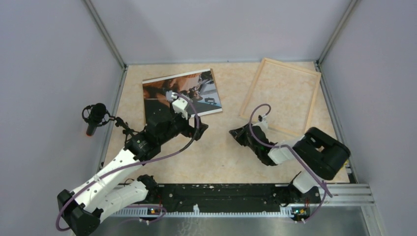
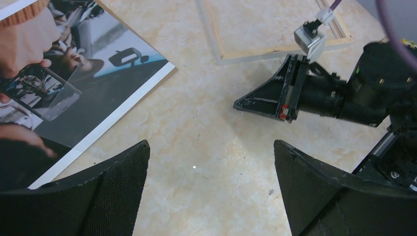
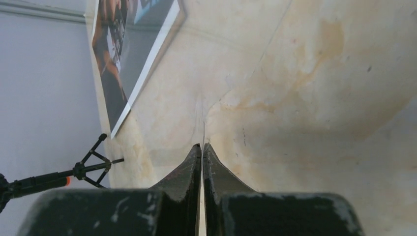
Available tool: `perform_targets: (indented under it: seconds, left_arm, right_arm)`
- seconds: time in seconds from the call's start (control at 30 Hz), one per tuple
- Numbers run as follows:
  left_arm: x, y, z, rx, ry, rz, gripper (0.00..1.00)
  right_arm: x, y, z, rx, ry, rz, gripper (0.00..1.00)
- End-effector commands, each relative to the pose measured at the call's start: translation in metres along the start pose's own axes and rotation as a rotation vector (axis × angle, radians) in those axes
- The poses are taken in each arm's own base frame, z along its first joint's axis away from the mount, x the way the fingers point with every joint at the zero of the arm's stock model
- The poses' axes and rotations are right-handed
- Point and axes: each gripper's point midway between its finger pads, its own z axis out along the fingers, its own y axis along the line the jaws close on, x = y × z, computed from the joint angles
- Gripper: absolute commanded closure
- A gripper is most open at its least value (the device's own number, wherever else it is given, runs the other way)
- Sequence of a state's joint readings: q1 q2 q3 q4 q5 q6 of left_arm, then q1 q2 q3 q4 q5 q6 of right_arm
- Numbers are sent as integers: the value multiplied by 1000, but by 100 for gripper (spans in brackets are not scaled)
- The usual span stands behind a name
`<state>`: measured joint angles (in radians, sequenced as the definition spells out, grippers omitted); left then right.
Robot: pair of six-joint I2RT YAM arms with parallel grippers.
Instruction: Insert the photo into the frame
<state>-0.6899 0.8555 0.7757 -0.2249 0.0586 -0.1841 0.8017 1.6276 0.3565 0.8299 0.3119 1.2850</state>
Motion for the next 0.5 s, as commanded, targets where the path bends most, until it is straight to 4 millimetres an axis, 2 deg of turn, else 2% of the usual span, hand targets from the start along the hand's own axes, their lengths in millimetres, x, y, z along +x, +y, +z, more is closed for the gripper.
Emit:
perform_targets:
  seconds: [0.0,0.1,0.27,0.37,0.47]
  left_arm:
    - [-10,-1,2,1,-41,3,2]
    - [-9,-2,3,8,-34,2,2]
    - [-8,-5,5,22,-29,-2,2]
    - [-7,-7,7,34,-23,-5,2]
    - [-8,-10,8,48,-17,-16,2]
  right_arm:
    - [-31,0,-15,92,39,-174,100]
    - [-62,-6,-35,141,62,-302,100]
    - [-119,-7,-64,85,168,-385,100]
    - [-149,-11,-68,65,253,-382,100]
    - [-170,-25,-60,65,369,-318,100]
